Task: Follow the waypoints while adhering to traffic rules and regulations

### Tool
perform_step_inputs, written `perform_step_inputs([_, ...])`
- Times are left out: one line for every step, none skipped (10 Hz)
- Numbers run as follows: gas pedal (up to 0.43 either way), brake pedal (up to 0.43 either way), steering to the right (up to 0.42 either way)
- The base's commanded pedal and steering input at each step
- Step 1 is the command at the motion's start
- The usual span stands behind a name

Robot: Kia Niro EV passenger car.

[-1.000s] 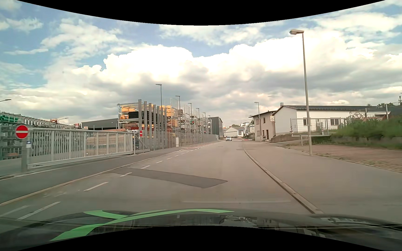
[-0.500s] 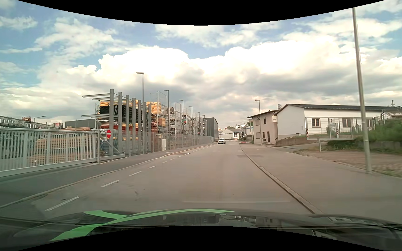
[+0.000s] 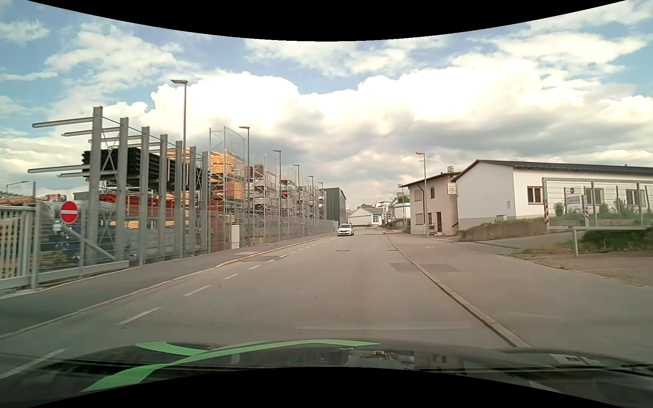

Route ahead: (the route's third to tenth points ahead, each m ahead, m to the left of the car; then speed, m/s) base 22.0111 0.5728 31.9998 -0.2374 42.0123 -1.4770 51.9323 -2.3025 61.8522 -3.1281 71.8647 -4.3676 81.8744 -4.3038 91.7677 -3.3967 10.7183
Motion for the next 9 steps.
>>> perform_step_inputs([0.169,0.000,0.026])
perform_step_inputs([0.169,0.000,0.026])
perform_step_inputs([0.169,0.000,0.026])
perform_step_inputs([0.169,0.000,0.026])
perform_step_inputs([0.169,0.000,0.026])
perform_step_inputs([0.169,0.000,0.024])
perform_step_inputs([0.169,0.000,0.021])
perform_step_inputs([0.169,0.000,0.019])
perform_step_inputs([0.169,0.000,0.018])
